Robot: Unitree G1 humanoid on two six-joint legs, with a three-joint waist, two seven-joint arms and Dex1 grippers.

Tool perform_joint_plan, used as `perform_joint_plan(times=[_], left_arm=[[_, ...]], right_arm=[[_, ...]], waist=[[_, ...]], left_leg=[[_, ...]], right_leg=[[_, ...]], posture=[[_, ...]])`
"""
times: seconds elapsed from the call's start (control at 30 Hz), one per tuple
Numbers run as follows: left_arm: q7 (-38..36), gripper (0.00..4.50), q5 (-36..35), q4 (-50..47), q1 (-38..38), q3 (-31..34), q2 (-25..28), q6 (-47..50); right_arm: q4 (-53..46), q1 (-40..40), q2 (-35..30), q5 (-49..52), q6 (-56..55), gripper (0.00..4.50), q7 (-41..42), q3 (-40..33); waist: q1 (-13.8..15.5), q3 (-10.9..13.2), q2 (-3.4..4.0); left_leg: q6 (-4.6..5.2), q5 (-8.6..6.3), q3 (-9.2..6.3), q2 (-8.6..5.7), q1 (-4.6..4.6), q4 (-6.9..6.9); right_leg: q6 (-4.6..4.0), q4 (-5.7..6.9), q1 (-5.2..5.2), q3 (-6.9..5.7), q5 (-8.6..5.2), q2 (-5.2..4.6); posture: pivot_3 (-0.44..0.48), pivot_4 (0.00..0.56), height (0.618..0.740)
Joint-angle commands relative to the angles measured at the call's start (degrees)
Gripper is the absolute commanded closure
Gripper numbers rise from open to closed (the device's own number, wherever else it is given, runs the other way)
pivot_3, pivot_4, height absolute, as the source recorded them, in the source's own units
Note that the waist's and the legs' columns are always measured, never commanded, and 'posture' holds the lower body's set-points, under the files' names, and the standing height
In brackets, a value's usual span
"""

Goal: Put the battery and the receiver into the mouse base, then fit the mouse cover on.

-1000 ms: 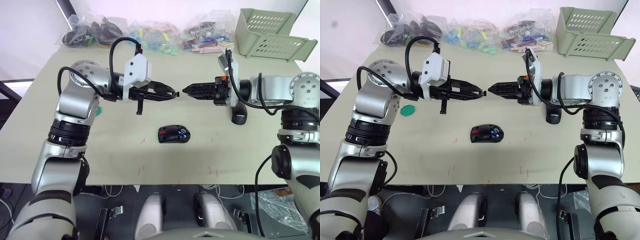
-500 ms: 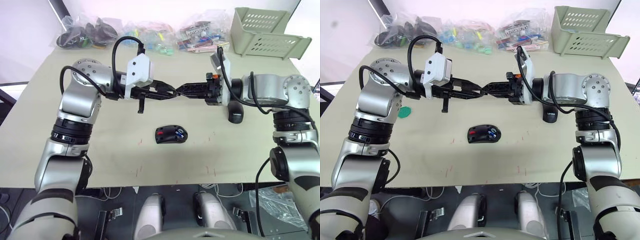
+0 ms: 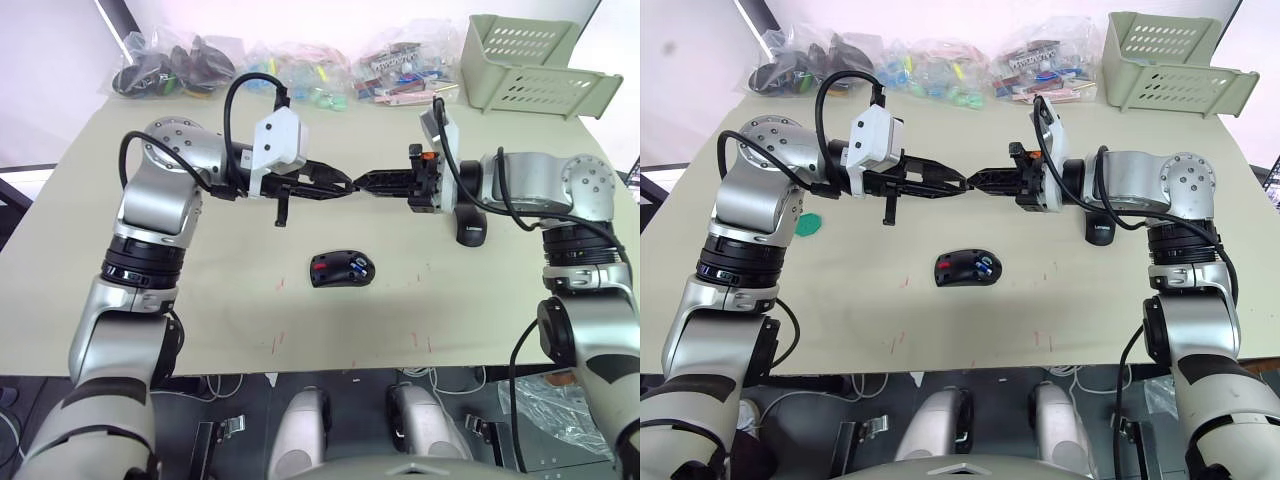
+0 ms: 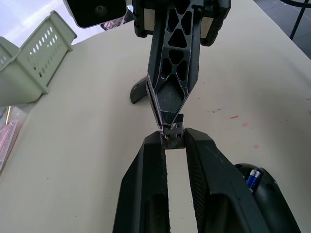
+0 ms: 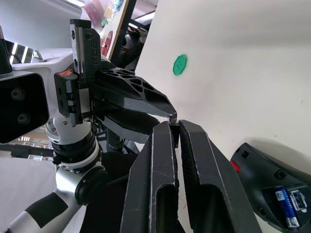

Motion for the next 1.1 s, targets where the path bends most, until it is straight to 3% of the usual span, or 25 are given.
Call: perform_joint_plan(times=[0.03,0.9,1.0,1.1], left_arm=[[0.04,4.44,-0.51,-1.58,-0.62,1.19,0.2,-0.64],[-0.35,4.44,-0.9,-2.35,0.17,1.34,0.09,-1.85],[-0.35,4.44,-0.98,-2.38,0.19,1.36,0.06,-1.75],[-0.36,4.44,-1.04,-2.44,0.23,1.39,0.09,-1.71]], right_arm=[[-1.96,0.08,0.28,1.35,0.34,4.45,0.24,-1.05],[-2.25,-0.32,-0.27,1.35,0.81,4.45,1.94,-1.0],[-2.42,-0.18,0.01,1.35,0.0,3.51,0.77,-0.96],[-2.33,-0.14,0.0,1.35,-0.07,3.51,0.63,-1.05]], waist=[[0.0,0.0,0.0],[0.0,0.0,0.0],[0.01,0.0,0.0],[0.0,0.0,0.0]], left_leg=[[0.0,0.0,0.0,0.0,0.0,0.0],[0.0,0.0,0.0,0.0,0.0,0.0],[0.0,0.0,0.0,0.0,0.0,0.0],[0.0,0.0,0.0,0.0,0.0,0.0]], right_leg=[[0.0,0.0,0.0,0.0,0.0,0.0],[0.0,0.01,0.0,0.0,0.0,0.0],[0.0,0.01,0.0,0.0,0.0,0.0],[0.0,0.02,-0.01,0.0,0.0,0.0]], posture=[[0.0,0.15,0.74],[0.0,0.15,0.74],[0.0,0.15,0.74],[0.0,0.15,0.74]])
